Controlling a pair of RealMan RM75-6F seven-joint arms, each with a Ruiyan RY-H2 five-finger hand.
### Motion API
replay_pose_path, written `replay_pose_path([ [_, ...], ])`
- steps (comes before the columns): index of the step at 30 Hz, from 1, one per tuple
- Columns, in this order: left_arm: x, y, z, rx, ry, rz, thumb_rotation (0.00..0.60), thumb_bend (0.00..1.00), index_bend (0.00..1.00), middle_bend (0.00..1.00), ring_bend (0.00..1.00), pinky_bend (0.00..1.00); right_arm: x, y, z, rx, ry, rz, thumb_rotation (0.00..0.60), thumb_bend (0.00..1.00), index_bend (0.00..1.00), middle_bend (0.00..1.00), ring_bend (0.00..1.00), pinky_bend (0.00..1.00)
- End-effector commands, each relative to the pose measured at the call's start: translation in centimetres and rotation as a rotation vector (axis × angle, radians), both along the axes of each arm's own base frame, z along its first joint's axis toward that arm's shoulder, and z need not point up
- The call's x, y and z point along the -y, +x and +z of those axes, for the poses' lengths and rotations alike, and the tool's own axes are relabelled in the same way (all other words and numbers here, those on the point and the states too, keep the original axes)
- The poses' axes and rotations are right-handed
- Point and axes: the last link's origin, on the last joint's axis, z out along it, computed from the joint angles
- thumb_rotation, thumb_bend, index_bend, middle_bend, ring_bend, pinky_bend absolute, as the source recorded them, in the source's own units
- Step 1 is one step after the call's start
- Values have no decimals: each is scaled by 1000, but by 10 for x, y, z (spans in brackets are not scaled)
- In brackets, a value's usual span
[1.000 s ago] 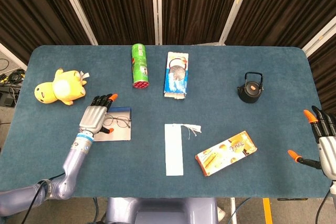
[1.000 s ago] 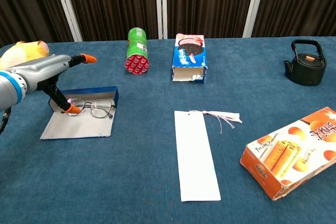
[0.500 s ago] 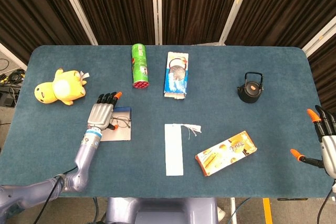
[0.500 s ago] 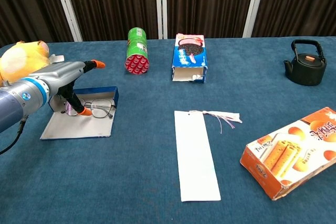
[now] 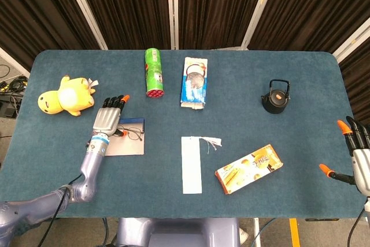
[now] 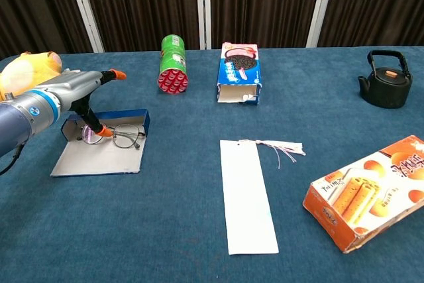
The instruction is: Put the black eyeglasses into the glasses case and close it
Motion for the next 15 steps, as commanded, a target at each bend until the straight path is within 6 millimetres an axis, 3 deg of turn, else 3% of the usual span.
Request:
replay_pose_path([
  [1, -6, 0, -1, 4, 7, 3, 600, 66, 0, 0, 0, 0, 0, 0, 0, 0, 0, -2, 600, 0, 0, 0, 0, 0],
  [15, -17, -5, 3, 20, 42, 35, 600, 88, 0, 0, 0, 0, 2, -2, -1, -3, 2, -11, 600, 0, 0, 0, 0, 0],
])
